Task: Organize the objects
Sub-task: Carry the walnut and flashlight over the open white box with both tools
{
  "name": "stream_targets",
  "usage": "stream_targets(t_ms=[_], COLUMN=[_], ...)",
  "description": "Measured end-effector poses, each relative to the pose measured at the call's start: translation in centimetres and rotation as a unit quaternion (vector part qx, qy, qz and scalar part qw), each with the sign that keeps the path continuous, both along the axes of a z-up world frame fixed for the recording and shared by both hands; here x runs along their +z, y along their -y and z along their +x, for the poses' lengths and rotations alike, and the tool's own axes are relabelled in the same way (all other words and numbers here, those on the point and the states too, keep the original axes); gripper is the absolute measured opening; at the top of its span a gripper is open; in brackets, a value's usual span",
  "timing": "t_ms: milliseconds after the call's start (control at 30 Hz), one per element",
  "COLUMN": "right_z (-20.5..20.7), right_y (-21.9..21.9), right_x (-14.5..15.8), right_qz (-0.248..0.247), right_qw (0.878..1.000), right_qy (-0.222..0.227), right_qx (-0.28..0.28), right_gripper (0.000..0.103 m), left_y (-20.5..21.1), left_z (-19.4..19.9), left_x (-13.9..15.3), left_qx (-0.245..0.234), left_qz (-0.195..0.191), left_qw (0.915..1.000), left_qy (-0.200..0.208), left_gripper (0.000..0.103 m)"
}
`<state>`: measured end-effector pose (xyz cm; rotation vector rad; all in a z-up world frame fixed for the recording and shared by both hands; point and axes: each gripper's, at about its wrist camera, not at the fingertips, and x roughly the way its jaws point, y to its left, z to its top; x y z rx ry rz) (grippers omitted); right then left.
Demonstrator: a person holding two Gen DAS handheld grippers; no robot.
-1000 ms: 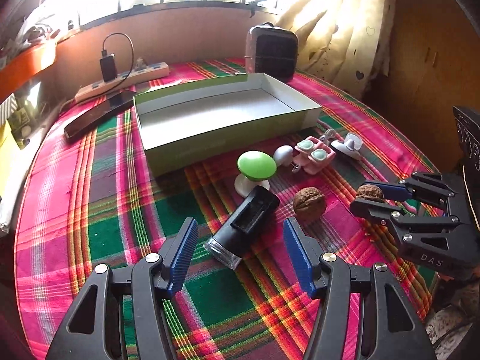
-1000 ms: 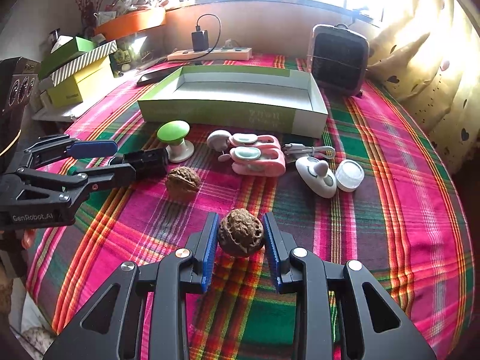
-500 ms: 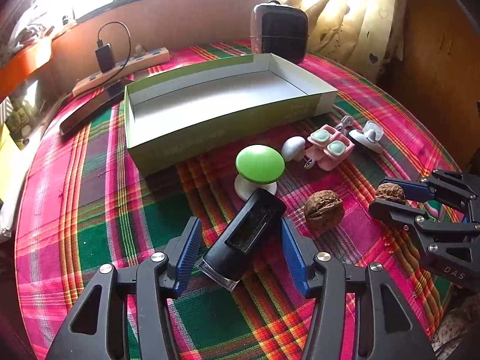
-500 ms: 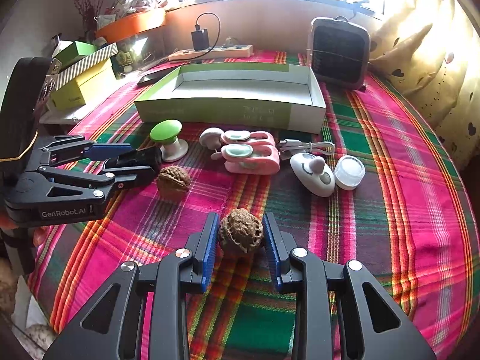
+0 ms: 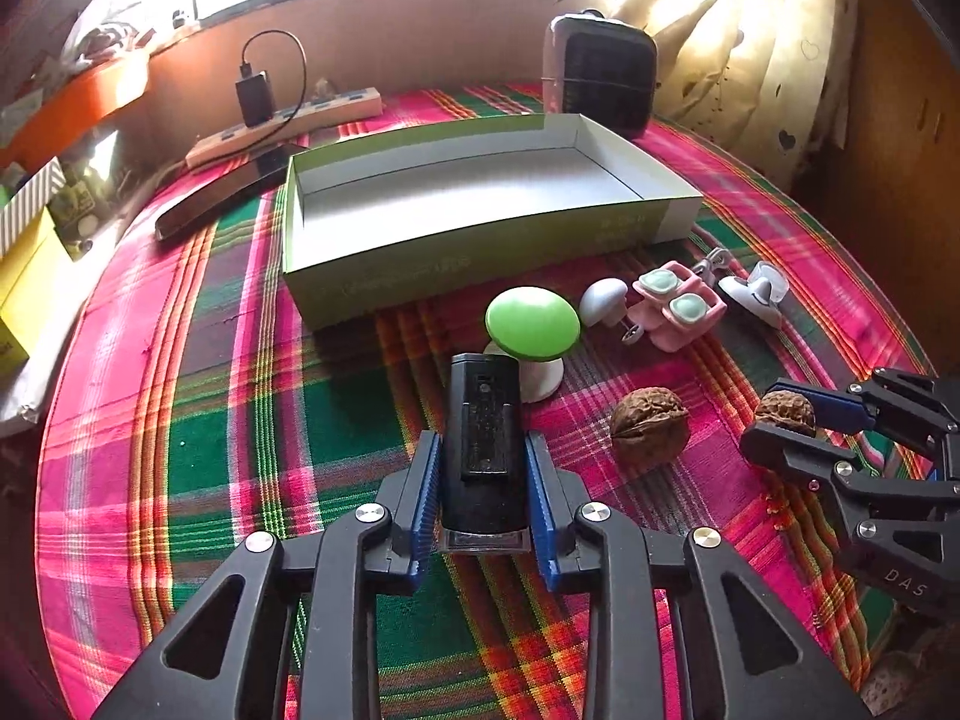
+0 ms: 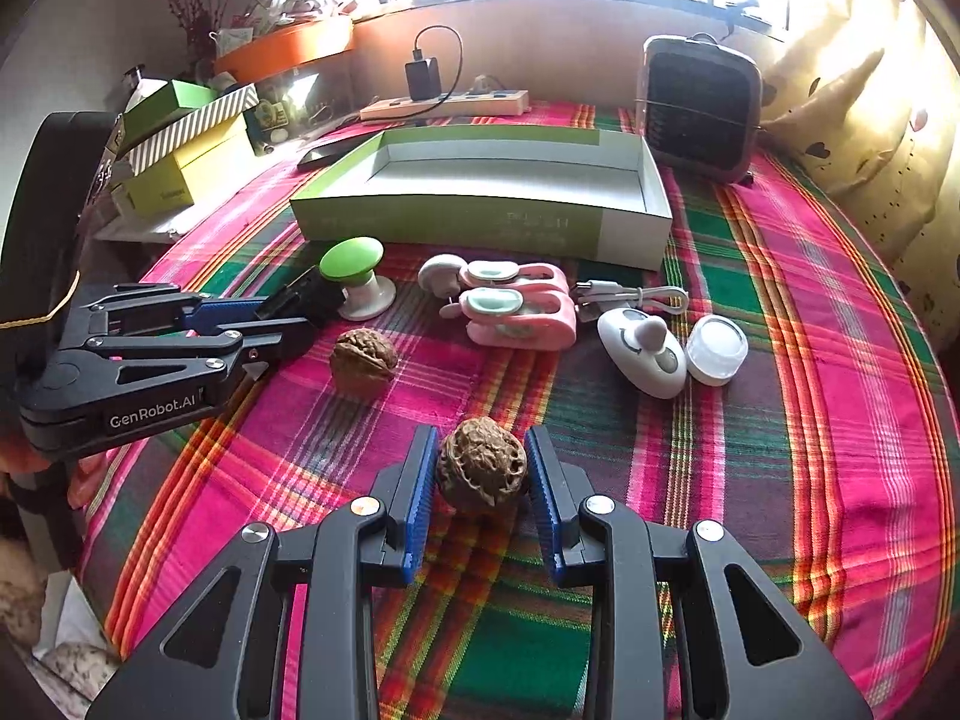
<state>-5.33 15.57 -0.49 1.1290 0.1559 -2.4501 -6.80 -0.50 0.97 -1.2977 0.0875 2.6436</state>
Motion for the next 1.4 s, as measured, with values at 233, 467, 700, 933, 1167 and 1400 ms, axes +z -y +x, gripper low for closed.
stream_targets(t_ms=[233, 467, 700, 933, 1167, 1400], right_z=[-0.2, -0.9, -2.1, -4.3, -7.7, -11.9], right_y=[0.2, 0.7, 1.6, 2.6, 3.4, 4.1], right_x=[0.7, 2.6, 4.5, 6.2, 8.0, 9.2], right_qz=[0.001, 0.000, -0.003, -0.005, 0.000, 0.002], right_qw=[1.000, 1.000, 0.999, 0.998, 0.997, 0.997], right_qy=[-0.008, -0.029, -0.043, -0.051, -0.068, -0.070], right_qx=[-0.003, -0.002, 0.009, 0.022, 0.020, 0.012], right_gripper=[0.031, 0.031, 0.031, 0.031, 0.031, 0.031], left_y=[0.2, 0.3, 0.8, 1.4, 2.0, 2.5], left_z=[0.6, 1.1, 0.3, -1.6, -4.3, -7.6], left_x=[0.2, 2.0, 4.2, 5.3, 6.1, 7.1], left_qx=[0.002, 0.000, 0.005, 0.016, 0.023, 0.028], left_qz=[0.011, 0.027, 0.034, 0.045, 0.055, 0.051], left_qw=[0.9999, 0.9996, 0.9990, 0.9984, 0.9978, 0.9976], left_qy=[0.003, -0.009, -0.028, -0.031, -0.031, -0.038], left_gripper=[0.025, 0.025, 0.025, 0.025, 0.025, 0.025])
